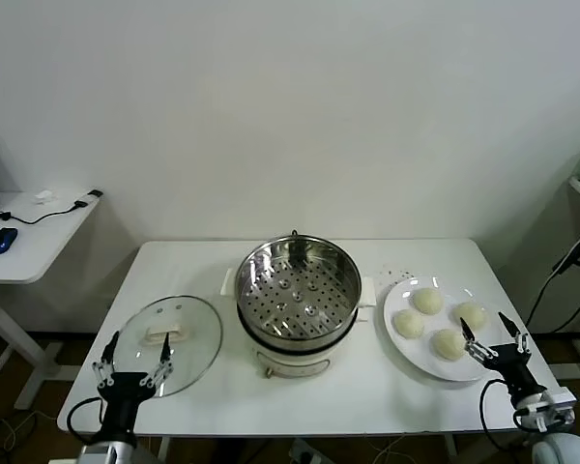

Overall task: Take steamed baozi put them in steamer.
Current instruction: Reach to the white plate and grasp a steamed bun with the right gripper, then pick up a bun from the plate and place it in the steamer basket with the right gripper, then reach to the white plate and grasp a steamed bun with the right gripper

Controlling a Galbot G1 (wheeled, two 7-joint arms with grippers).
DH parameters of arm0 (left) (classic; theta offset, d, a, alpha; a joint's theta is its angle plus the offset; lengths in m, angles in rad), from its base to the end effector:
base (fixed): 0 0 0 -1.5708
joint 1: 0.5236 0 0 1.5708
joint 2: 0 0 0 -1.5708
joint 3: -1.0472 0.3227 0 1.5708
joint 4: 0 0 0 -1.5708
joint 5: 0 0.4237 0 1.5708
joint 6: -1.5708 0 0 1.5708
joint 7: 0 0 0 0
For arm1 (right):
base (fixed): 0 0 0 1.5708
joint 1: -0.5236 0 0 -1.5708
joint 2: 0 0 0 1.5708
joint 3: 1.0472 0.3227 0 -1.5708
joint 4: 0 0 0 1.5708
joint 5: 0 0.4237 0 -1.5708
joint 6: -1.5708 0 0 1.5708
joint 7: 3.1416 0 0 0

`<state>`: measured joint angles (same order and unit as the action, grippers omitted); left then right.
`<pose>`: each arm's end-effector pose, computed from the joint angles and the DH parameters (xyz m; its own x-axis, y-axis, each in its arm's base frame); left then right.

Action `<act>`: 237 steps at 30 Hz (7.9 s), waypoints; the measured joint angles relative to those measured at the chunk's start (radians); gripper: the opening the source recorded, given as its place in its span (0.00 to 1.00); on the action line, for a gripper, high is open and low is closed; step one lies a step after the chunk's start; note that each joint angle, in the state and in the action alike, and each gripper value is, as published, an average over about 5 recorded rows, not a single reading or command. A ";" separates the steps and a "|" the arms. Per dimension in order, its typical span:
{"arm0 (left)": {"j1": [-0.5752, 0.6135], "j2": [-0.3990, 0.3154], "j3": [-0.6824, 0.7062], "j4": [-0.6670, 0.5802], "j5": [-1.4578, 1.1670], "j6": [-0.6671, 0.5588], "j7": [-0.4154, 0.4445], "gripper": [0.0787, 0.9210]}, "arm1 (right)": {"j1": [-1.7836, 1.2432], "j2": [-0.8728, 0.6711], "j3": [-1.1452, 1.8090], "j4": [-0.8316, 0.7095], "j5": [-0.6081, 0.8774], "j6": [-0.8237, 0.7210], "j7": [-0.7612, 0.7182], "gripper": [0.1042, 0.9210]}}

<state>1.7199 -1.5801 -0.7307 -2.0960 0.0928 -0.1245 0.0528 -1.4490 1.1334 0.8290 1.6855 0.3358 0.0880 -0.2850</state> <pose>0.2115 0.0743 -0.3103 -0.9939 -0.1070 0.0267 -0.0990 0.9726 0.2105 0.2933 -0.2308 -0.3363 -0.9902 -0.0709 0.1203 -0.0889 0.9844 -0.1518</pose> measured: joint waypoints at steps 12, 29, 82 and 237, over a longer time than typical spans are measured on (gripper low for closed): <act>0.015 0.002 0.001 -0.009 0.008 0.002 -0.009 0.88 | 0.189 -0.252 -0.138 -0.096 -0.162 -0.089 -0.179 0.88; 0.056 0.013 -0.003 0.004 -0.012 -0.015 -0.020 0.88 | 1.020 -0.576 -1.057 -0.419 -0.341 -0.167 -0.633 0.88; 0.005 0.040 -0.023 0.090 -0.008 0.011 -0.023 0.88 | 1.535 -0.103 -1.631 -1.169 -0.535 -0.050 -0.860 0.68; 0.113 0.032 -0.017 0.074 0.026 -0.017 -0.025 0.88 | 1.577 -0.277 -1.908 -0.750 -0.190 -0.258 -0.814 0.88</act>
<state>1.8329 -1.5476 -0.7482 -2.0219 0.1191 -0.1418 0.0274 0.1279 0.8566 -1.0791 0.9355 0.1462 -0.1696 -1.0992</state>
